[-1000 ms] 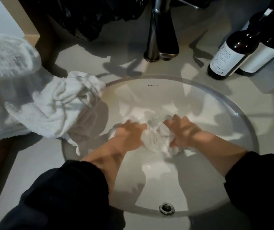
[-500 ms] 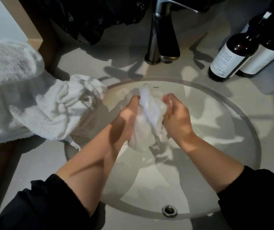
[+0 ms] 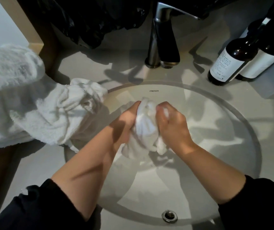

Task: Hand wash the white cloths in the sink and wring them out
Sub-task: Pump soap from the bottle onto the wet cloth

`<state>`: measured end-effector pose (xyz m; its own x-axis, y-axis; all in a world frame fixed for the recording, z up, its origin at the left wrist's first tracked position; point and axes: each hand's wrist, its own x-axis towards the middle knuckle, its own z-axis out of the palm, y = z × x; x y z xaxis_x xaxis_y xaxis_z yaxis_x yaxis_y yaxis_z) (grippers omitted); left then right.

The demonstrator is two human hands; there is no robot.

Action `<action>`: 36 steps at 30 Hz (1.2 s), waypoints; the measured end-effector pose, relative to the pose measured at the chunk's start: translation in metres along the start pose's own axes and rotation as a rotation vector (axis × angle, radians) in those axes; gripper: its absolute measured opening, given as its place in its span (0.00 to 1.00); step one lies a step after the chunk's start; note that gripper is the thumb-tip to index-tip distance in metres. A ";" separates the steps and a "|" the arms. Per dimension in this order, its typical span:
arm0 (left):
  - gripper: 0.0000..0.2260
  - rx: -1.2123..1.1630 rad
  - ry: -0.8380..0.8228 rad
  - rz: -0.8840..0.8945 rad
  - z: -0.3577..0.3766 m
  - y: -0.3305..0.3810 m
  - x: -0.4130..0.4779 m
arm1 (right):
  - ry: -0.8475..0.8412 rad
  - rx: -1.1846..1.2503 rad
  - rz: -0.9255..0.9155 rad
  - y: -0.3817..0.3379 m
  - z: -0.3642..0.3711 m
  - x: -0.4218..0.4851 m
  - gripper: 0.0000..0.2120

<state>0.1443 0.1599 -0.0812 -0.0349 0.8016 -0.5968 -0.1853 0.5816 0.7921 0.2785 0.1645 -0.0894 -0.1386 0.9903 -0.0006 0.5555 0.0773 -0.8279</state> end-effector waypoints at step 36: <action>0.23 1.514 -0.785 0.085 -0.007 -0.045 0.015 | -0.592 -0.637 0.107 0.086 0.033 0.052 0.09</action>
<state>0.1457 0.1451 -0.1268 0.5464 0.4361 -0.7151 0.8360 -0.2326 0.4969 0.2918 0.2184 -0.1792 -0.3642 0.7870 -0.4980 0.9176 0.2118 -0.3364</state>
